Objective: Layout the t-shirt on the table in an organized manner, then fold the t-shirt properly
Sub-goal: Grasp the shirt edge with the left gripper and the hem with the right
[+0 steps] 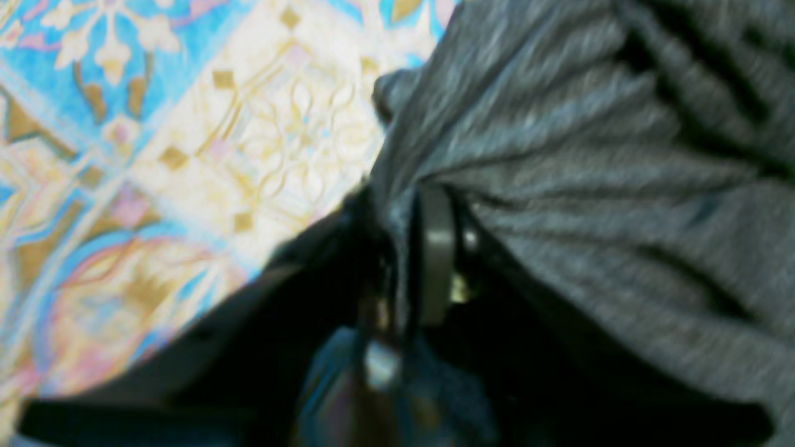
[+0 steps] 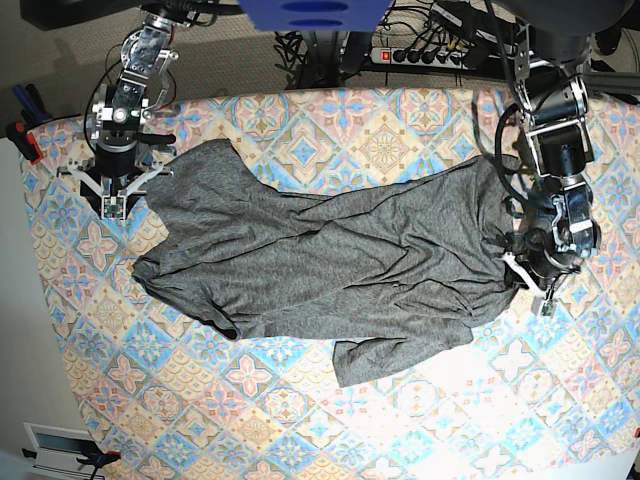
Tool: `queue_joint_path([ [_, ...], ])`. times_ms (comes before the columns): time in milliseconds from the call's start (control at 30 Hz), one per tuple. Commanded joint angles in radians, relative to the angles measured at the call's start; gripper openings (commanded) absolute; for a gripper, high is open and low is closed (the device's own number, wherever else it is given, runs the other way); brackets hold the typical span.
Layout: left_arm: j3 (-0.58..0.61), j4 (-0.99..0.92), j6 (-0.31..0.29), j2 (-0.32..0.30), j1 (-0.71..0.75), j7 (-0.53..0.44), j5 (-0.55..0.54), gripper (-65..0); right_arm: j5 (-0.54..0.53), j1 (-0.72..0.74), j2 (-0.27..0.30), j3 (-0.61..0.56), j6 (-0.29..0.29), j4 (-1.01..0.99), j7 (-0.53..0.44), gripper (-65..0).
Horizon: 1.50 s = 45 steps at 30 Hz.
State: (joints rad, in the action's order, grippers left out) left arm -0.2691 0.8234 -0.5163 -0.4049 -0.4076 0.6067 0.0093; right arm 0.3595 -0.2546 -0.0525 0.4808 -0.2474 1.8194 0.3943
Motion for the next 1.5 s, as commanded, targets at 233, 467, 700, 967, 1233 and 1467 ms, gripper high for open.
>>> queue_joint_path([
  [233,-0.002,0.679,-0.049,0.05,0.283,0.074,0.019,-32.0,-0.004,0.01,0.012,-0.055,0.007,0.021,-0.027,-31.5],
  [467,-0.002,0.933,-0.1,0.088,0.402,0.075,0.018,-32.0,-0.012,0.051,0.092,-0.136,0.003,0.003,-0.024,-30.6],
  [700,-0.002,1.097,-0.178,0.139,0.527,0.075,0.025,-32.0,-0.09,0.312,0.121,-0.024,-0.257,-0.071,-0.022,-30.6],
  [967,-0.002,1.137,-0.18,0.146,0.606,0.075,0.027,-32.0,-0.098,0.446,0.121,0.135,-0.43,-0.248,0.096,-30.6],
  [1233,-0.002,1.138,-0.18,0.148,0.597,0.164,0.025,-32.0,-0.116,0.446,0.121,0.16,-0.438,-0.369,0.082,-30.6],
  [1467,0.001,1.138,-0.18,0.151,0.583,0.203,0.021,-32.0,-0.188,0.446,0.121,0.158,-0.438,-0.511,0.01,-30.6],
])
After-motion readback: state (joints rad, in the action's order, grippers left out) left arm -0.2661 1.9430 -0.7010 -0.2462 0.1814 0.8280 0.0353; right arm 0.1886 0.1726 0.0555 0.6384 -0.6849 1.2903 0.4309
